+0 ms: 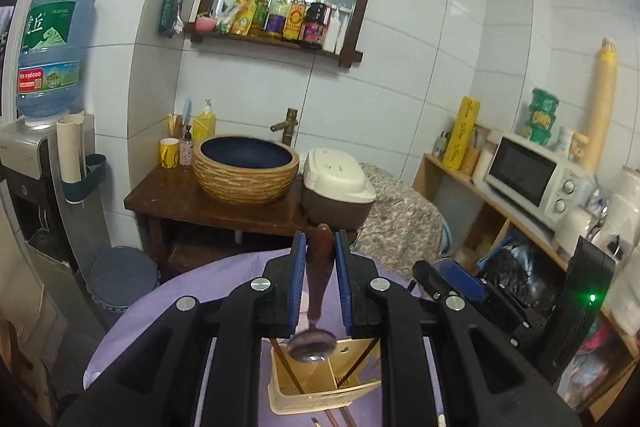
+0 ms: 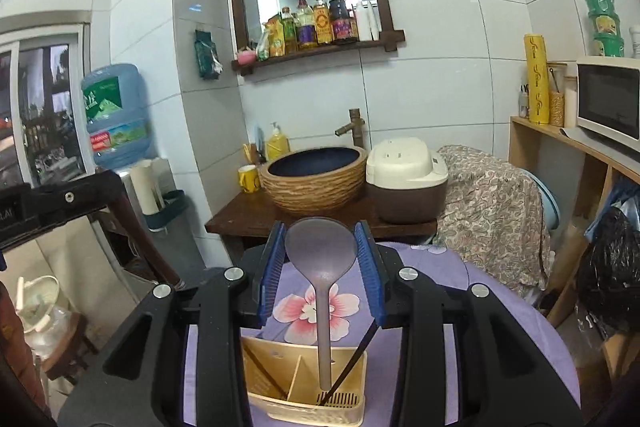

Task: Organize utensils
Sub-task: 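Carry both spoons up and insert them into the cream holder, then release the spoons and pull both tools back toward the table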

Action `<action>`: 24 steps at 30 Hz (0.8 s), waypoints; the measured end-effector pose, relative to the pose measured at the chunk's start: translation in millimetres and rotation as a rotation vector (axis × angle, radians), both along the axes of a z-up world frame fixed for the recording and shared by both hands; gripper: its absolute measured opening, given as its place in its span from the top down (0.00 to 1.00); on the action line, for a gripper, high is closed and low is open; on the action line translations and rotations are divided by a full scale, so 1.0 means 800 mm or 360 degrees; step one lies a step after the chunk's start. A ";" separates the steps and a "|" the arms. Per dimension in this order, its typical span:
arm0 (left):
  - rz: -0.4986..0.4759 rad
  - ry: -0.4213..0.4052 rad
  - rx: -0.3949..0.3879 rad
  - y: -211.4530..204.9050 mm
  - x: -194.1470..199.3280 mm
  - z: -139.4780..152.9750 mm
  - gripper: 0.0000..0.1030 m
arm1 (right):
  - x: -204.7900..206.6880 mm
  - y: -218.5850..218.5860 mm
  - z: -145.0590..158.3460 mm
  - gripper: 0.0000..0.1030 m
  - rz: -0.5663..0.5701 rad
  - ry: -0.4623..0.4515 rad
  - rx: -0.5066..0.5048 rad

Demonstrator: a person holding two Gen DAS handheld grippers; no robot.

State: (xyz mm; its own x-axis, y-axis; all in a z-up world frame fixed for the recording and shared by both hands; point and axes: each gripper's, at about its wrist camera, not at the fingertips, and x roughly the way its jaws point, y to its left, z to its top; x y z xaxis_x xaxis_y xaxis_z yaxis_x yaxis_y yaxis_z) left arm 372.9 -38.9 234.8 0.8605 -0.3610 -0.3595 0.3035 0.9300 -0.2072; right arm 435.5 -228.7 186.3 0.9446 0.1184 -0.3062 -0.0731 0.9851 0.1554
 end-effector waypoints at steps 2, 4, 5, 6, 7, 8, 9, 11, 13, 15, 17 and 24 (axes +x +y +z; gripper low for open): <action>0.0019 0.0034 0.0022 -0.004 0.010 -0.021 0.84 | 0.008 0.004 -0.025 0.65 -0.0007 0.0039 -0.0024; 0.0013 0.0077 0.0019 -0.004 0.015 -0.039 0.84 | 0.011 0.007 -0.048 0.64 -0.0019 0.0069 -0.0057; 0.0010 0.0095 0.0026 -0.005 0.016 -0.048 0.84 | 0.011 0.008 -0.058 0.65 -0.0017 0.0080 -0.0070; 0.0013 0.0110 0.0036 -0.005 0.016 -0.060 0.84 | 0.010 0.009 -0.070 0.64 -0.0011 0.0097 -0.0083; 0.0014 0.0122 0.0050 -0.005 0.015 -0.071 0.84 | 0.009 0.009 -0.081 0.64 -0.0010 0.0111 -0.0098; 0.0014 0.0136 0.0051 -0.005 0.016 -0.078 0.84 | 0.006 0.010 -0.090 0.64 -0.0009 0.0118 -0.0107; 0.0014 0.0165 0.0048 -0.003 0.016 -0.091 0.84 | 0.002 0.010 -0.100 0.64 -0.0011 0.0126 -0.0119; 0.0010 0.0202 0.0055 -0.001 0.018 -0.108 0.84 | -0.003 0.011 -0.114 0.64 -0.0009 0.0133 -0.0131; -0.0003 0.0244 0.0054 -0.001 0.019 -0.121 0.84 | -0.008 0.011 -0.125 0.64 -0.0009 0.0138 -0.0151; -0.0013 0.0271 0.0065 -0.001 0.020 -0.133 0.84 | -0.011 0.012 -0.132 0.64 -0.0009 0.0137 -0.0169; -0.0012 0.0295 0.0069 -0.002 0.021 -0.141 0.84 | -0.012 0.012 -0.137 0.64 -0.0002 0.0130 -0.0196; -0.0023 0.0339 0.0048 0.002 0.023 -0.159 0.84 | -0.016 0.013 -0.141 0.64 -0.0007 0.0117 -0.0217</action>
State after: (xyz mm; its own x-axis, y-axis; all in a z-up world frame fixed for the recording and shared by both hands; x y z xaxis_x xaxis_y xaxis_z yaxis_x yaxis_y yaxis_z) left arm 391.4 -37.5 107.6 0.7588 -0.3593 -0.5433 0.2693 0.9325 -0.2405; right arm 423.0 -218.3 73.2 0.9195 0.0667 -0.3874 -0.0619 0.9978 0.0248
